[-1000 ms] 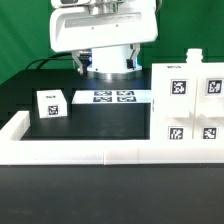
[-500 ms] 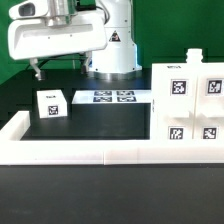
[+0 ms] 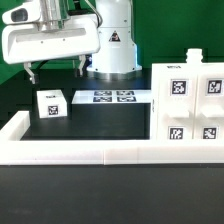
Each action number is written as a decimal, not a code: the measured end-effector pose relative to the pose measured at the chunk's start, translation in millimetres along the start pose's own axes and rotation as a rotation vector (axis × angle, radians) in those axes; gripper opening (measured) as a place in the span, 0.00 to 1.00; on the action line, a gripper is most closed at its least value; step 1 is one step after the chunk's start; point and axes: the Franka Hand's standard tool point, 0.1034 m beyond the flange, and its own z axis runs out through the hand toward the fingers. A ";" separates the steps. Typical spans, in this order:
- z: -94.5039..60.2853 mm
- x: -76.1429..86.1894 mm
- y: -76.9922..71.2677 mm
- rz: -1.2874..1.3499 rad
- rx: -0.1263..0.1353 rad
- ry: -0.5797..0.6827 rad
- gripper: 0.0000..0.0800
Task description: Assemble cabinet
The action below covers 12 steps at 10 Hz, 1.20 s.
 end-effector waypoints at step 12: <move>51.9 -26.1 22.6 0.024 -0.045 -0.013 1.00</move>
Offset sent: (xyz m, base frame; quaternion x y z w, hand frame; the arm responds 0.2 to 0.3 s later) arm 0.0086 -0.0264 -0.0121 -0.0015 0.0121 -0.0249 0.9996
